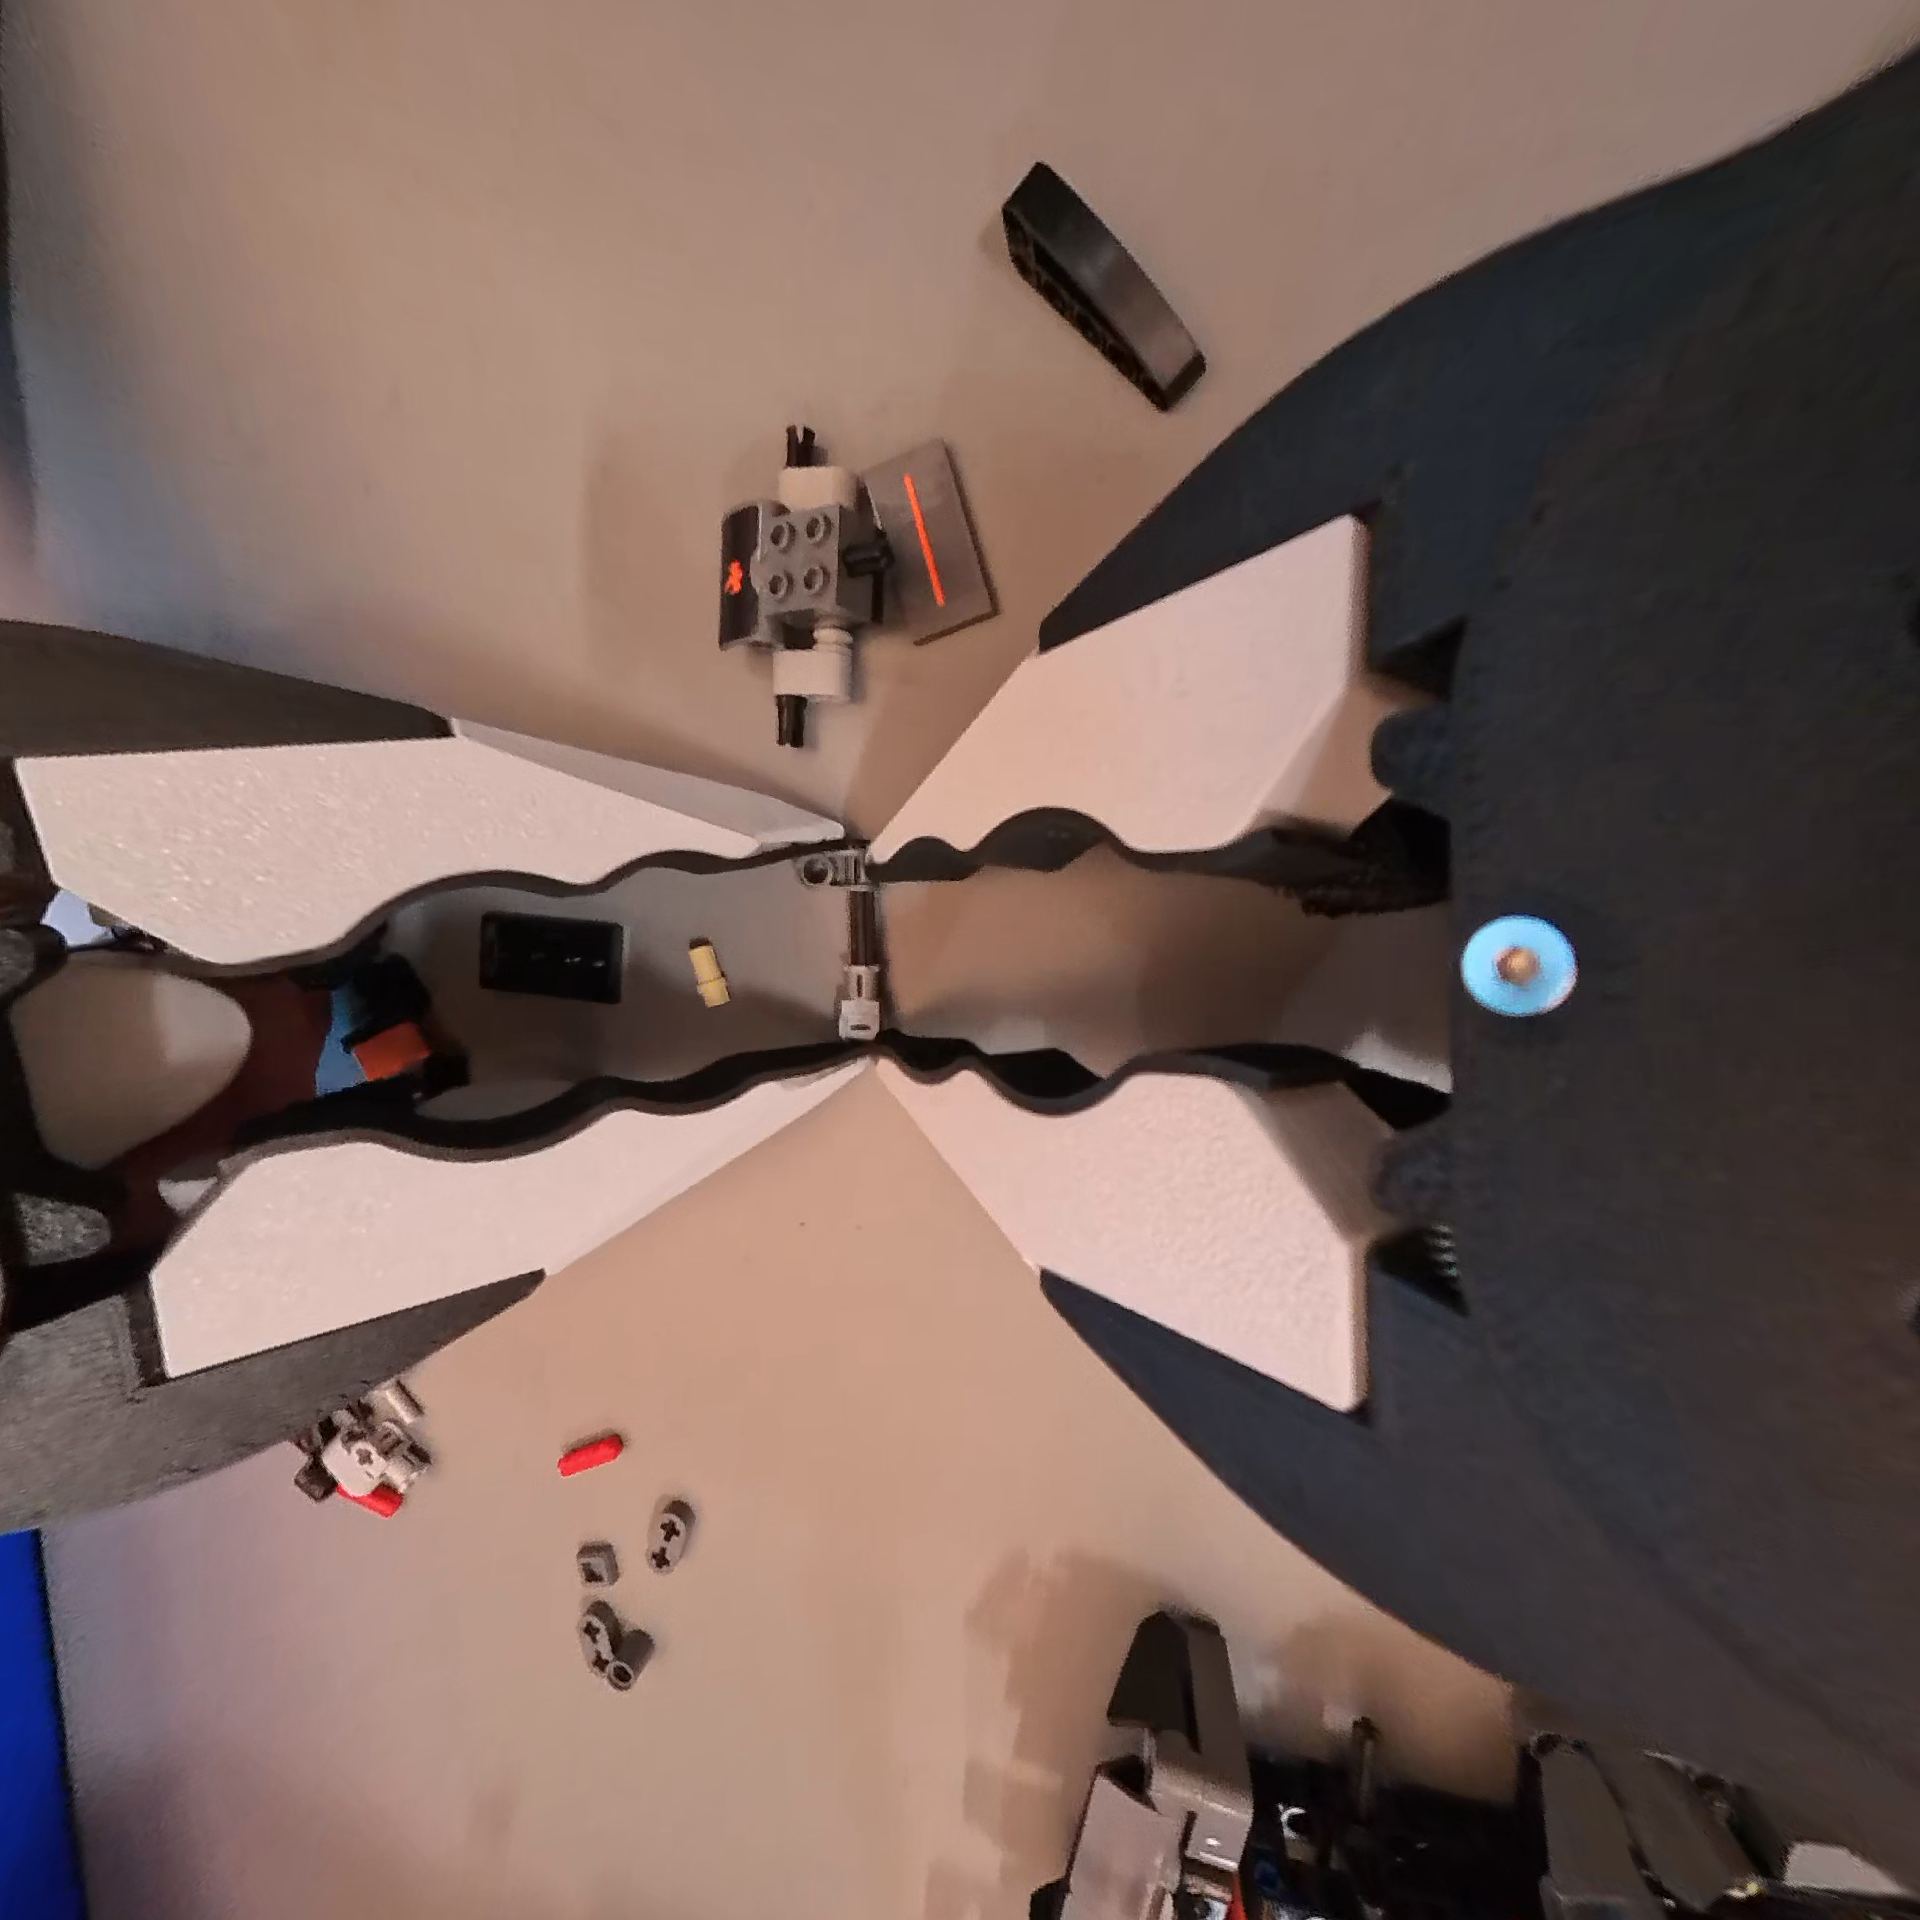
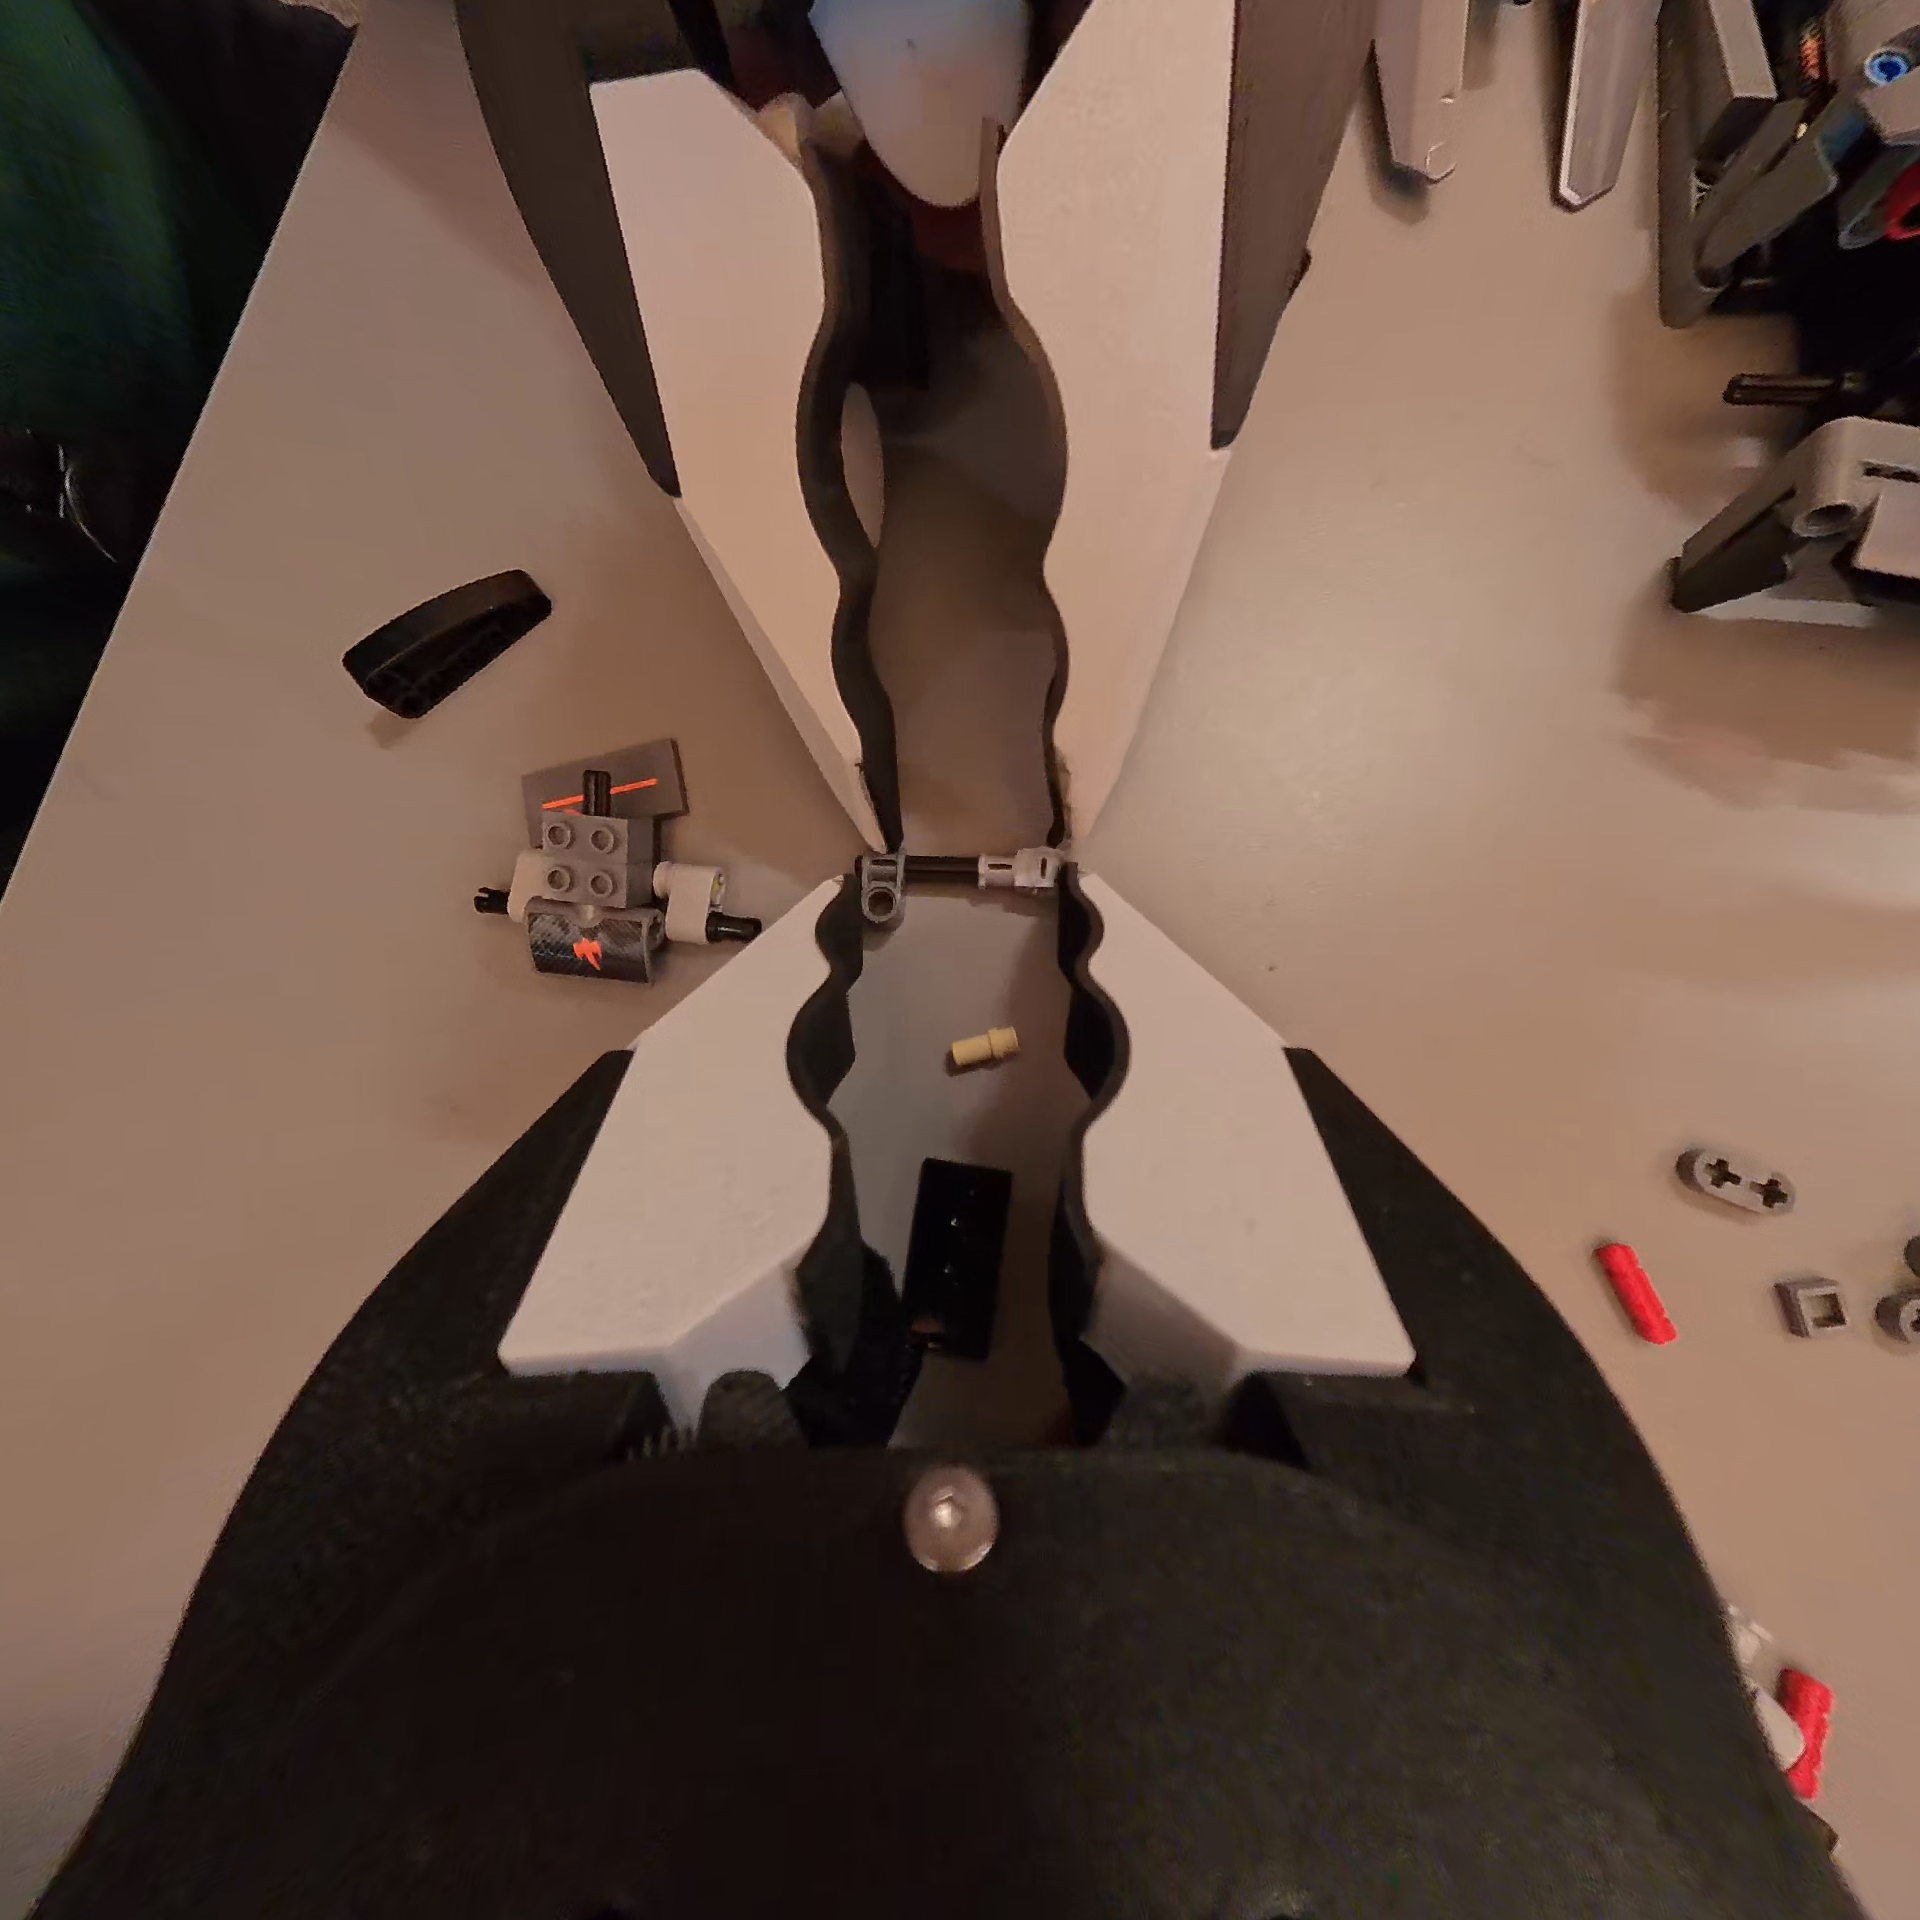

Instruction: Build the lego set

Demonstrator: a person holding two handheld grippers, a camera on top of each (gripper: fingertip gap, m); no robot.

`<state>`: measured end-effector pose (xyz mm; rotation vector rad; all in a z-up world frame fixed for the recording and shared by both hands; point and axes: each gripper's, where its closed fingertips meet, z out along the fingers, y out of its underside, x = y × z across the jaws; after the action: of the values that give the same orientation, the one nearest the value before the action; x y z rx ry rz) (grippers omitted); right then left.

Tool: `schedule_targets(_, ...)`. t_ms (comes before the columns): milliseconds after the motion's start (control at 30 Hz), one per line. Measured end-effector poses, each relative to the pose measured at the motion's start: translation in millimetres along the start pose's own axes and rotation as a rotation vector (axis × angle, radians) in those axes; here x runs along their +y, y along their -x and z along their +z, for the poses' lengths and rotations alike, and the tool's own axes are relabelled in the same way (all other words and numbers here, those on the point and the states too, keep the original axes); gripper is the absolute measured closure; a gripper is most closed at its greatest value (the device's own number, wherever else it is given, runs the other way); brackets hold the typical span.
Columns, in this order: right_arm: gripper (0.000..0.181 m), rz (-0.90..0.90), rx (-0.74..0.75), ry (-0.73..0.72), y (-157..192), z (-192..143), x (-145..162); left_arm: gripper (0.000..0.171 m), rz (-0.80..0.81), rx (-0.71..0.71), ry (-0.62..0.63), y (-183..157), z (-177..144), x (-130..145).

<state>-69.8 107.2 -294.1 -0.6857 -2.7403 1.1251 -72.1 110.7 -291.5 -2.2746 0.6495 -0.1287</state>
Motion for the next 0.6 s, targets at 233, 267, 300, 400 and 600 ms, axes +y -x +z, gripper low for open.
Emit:
schedule_targets(233, 0.146, -0.002, -0.003, 0.000, 0.3, 0.4, 0.1, 0.147, 0.028, 0.009, 0.008, -0.6, 0.3, -0.6)
schedule_targets(267, 0.146, -0.003, -0.003, -0.001, 0.4, 0.4, 0.1, 0.147, 0.026, 0.010, 0.007, -0.3, 0.3, -0.7)
schedule_targets(300, 0.146, -0.003, -0.004, -0.001, 0.3, 0.4, 0.1, 0.147, 0.026, 0.012, 0.002, -0.1, 0.3, -0.8)
schedule_targets(400, 0.160, -0.005, -0.005, -0.005, 0.1, 0.4, -0.2, 0.161, 0.034, 0.006, 0.003, 1.0, 1.1, -1.3)
schedule_targets(600, 0.160, 0.004, -0.007, -0.012, 0.1, 0.4, -0.1, 0.162, 0.037, 0.000, -0.007, 0.8, 1.2, -1.4)
